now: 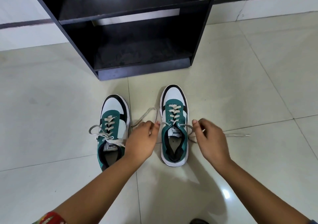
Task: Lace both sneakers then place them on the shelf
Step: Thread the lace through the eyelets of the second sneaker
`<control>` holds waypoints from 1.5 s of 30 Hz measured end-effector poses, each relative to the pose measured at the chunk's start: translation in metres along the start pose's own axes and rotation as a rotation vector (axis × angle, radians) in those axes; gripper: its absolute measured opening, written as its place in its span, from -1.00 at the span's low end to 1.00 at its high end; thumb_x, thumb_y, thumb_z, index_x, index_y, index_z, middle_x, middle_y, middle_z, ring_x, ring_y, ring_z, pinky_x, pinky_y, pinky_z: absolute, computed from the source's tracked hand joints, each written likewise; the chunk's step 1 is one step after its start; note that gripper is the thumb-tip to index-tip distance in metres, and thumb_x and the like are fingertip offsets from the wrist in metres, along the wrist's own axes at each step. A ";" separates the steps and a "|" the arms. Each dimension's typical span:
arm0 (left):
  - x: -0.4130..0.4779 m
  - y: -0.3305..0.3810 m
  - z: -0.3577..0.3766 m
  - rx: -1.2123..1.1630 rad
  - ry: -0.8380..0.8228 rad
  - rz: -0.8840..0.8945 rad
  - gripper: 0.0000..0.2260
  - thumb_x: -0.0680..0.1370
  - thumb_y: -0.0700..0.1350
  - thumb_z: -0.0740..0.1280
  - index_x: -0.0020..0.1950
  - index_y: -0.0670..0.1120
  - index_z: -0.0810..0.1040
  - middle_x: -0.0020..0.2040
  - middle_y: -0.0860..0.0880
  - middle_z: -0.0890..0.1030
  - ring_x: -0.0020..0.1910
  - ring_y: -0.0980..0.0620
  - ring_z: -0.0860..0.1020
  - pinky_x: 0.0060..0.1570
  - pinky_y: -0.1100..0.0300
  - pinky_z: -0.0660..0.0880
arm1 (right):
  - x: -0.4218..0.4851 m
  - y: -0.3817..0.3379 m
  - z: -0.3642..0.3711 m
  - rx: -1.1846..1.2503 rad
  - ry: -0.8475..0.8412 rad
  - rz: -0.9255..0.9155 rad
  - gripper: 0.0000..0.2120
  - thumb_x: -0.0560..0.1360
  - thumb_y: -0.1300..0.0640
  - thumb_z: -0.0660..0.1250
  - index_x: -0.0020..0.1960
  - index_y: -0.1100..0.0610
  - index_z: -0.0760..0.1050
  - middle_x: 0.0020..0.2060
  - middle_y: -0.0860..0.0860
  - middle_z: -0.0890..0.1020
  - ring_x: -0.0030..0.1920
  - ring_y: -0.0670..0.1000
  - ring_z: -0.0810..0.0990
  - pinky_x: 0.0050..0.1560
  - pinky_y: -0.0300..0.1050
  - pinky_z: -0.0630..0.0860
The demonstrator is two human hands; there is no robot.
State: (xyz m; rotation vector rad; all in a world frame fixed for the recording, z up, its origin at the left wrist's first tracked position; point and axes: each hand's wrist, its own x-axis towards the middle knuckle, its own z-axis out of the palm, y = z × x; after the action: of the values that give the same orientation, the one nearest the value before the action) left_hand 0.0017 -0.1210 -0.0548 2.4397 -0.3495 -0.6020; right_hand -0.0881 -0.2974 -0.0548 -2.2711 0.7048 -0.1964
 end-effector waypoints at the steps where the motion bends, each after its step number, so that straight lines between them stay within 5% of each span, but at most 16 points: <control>1: 0.000 0.002 0.003 -0.026 -0.067 -0.041 -0.58 0.59 0.16 0.02 0.06 -0.11 0.51 0.00 -0.12 0.56 0.05 -0.12 0.52 0.00 0.06 0.41 | -0.003 0.000 0.006 0.061 -0.089 0.099 -0.63 0.54 -0.14 0.13 -0.21 0.12 0.48 -0.29 0.01 0.62 -0.23 0.07 0.59 -0.20 0.00 0.51; 5: -0.001 0.028 0.009 -0.310 -0.222 -0.175 -0.56 0.60 0.15 0.00 0.37 -0.02 0.38 0.36 -0.07 0.44 0.37 -0.09 0.35 0.34 0.08 0.23 | 0.005 -0.008 0.017 0.467 -0.117 0.438 -0.72 0.54 -0.06 0.20 -0.14 0.11 0.54 -0.27 -0.05 0.61 -0.22 0.00 0.57 -0.15 -0.08 0.48; 8: -0.004 0.048 0.007 -0.805 -0.157 -0.305 -0.72 0.61 0.10 0.06 0.18 0.07 0.47 0.21 0.08 0.51 0.11 0.18 0.49 0.07 0.34 0.33 | 0.014 -0.021 0.013 0.897 -0.171 0.652 -0.85 0.52 0.06 0.23 -0.08 0.09 0.55 -0.30 -0.08 0.55 -0.27 -0.06 0.49 -0.19 -0.16 0.40; 11: 0.002 0.050 0.002 -0.988 0.019 -0.202 -0.80 0.62 -0.04 0.11 0.01 0.01 0.53 -0.03 0.19 0.55 -0.13 0.40 0.50 -0.14 0.45 0.39 | 0.020 -0.025 0.011 1.036 -0.239 0.623 -0.86 0.53 0.06 0.21 -0.12 0.02 0.53 -0.28 -0.10 0.57 -0.29 -0.08 0.44 -0.21 -0.16 0.32; 17: 0.011 0.048 0.003 -1.079 0.006 -0.157 -0.72 0.62 -0.20 0.06 -0.13 -0.14 0.53 -0.17 -0.07 0.64 -0.18 0.05 0.60 -0.23 0.45 0.51 | 0.022 -0.026 0.013 1.051 -0.314 0.556 -0.83 0.56 0.09 0.14 -0.02 0.07 0.50 -0.34 -0.05 0.57 -0.33 -0.07 0.41 -0.26 -0.17 0.27; 21: 0.009 0.041 0.007 -1.103 -0.017 -0.171 -0.75 0.62 -0.16 0.08 0.01 -0.13 0.56 -0.09 -0.05 0.66 -0.19 0.19 0.63 -0.24 0.49 0.48 | 0.014 -0.022 0.015 1.109 -0.153 0.737 -0.89 0.53 0.19 0.21 0.03 0.15 0.47 -0.33 -0.04 0.61 -0.32 -0.05 0.49 -0.28 -0.18 0.37; 24: 0.007 0.038 0.009 -1.136 -0.031 -0.162 -0.76 0.62 -0.16 0.10 0.09 -0.13 0.55 -0.06 -0.03 0.66 -0.20 0.27 0.63 -0.25 0.50 0.47 | 0.008 -0.026 0.014 1.122 -0.163 0.873 -0.87 0.52 0.13 0.23 -0.15 0.09 0.53 -0.28 -0.03 0.58 -0.31 -0.07 0.46 -0.27 -0.18 0.34; 29: 0.013 0.035 0.009 -1.072 -0.062 -0.152 -0.72 0.63 -0.16 0.06 -0.05 -0.06 0.56 -0.16 -0.03 0.61 -0.18 0.17 0.59 -0.22 0.50 0.48 | 0.014 -0.041 0.009 0.964 -0.211 0.735 -0.77 0.53 0.18 0.18 -0.26 0.04 0.52 -0.41 -0.09 0.53 -0.35 -0.09 0.42 -0.27 -0.18 0.30; 35: 0.018 0.033 0.010 -1.081 -0.070 -0.173 -0.73 0.62 -0.20 0.08 -0.13 -0.08 0.55 -0.26 -0.04 0.54 -0.18 0.08 0.53 -0.19 0.45 0.50 | 0.012 -0.050 0.010 0.804 -0.272 0.575 -0.81 0.53 0.13 0.17 -0.12 0.03 0.56 -0.27 -0.10 0.53 -0.26 -0.10 0.40 -0.20 -0.18 0.31; 38: 0.020 0.033 0.008 -1.099 -0.055 -0.219 -0.71 0.62 -0.22 0.06 -0.20 -0.08 0.50 -0.33 -0.03 0.48 -0.20 0.04 0.53 -0.08 0.28 0.46 | 0.014 -0.045 0.012 0.894 -0.258 0.533 -0.75 0.58 0.12 0.13 -0.19 0.03 0.53 -0.26 -0.12 0.60 -0.33 -0.12 0.38 -0.26 -0.20 0.28; 45: 0.024 0.022 0.012 -1.171 -0.056 -0.346 -0.71 0.63 -0.20 0.00 -0.25 -0.05 0.36 -0.60 0.08 0.40 -0.35 0.12 0.52 -0.18 0.24 0.40 | 0.012 -0.027 0.022 1.223 -0.135 0.723 -0.72 0.58 0.22 0.05 -0.22 0.12 0.44 -0.49 -0.07 0.50 -0.45 -0.11 0.34 -0.45 -0.28 0.25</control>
State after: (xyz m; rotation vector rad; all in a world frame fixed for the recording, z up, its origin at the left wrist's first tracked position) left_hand 0.0140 -0.1532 -0.0580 1.3404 0.3514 -0.7332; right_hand -0.0589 -0.2749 -0.0532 -0.8008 0.9278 -0.0734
